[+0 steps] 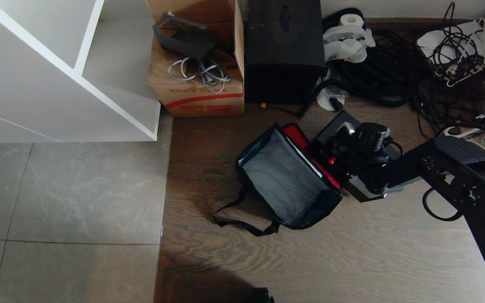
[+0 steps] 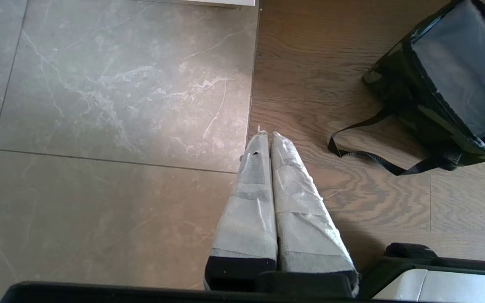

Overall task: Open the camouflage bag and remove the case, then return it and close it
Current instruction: Grip the handle again, then place the black box back

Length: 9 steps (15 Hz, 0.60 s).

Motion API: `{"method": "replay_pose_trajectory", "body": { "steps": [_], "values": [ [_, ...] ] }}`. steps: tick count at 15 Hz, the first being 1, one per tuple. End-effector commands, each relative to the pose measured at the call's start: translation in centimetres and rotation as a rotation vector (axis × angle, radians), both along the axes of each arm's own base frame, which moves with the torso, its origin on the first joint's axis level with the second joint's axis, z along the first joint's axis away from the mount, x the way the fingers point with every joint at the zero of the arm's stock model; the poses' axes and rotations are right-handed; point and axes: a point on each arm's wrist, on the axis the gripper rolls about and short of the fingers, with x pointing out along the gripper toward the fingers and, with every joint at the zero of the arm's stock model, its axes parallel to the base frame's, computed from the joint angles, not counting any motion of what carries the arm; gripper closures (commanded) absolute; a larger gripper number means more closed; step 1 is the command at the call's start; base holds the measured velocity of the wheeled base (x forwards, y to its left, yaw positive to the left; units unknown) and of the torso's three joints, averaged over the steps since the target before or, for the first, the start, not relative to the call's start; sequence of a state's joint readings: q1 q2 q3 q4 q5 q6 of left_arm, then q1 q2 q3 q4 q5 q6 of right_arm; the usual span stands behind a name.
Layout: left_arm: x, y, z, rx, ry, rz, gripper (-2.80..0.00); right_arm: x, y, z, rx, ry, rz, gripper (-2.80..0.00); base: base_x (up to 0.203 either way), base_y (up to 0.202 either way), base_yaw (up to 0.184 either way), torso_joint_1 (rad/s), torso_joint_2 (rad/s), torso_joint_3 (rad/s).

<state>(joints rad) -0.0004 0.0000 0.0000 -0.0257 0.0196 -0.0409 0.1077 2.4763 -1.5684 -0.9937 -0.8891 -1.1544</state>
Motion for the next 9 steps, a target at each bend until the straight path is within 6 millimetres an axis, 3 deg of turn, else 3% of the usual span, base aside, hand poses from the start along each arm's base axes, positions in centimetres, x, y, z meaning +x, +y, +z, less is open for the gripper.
{"method": "replay_pose_trajectory", "body": {
  "steps": [1,5,9],
  "values": [
    [0.1,0.0,-0.3,-0.001,0.009,0.001,0.00,-0.4,0.0,1.7,0.003,-0.043,-0.006,0.00,0.000,0.000,0.000,0.000,0.00,0.000],
    [0.1,0.0,-0.2,-0.001,0.008,0.000,0.00,-1.5,-0.1,4.7,0.011,-0.095,-0.006,0.00,0.000,0.000,0.000,0.000,0.00,0.000],
    [0.1,0.0,-0.2,-0.001,0.007,0.000,0.00,-3.9,-0.4,9.7,0.018,-0.163,-0.006,0.00,0.000,0.000,0.000,0.000,0.00,0.000]
  ]
}}
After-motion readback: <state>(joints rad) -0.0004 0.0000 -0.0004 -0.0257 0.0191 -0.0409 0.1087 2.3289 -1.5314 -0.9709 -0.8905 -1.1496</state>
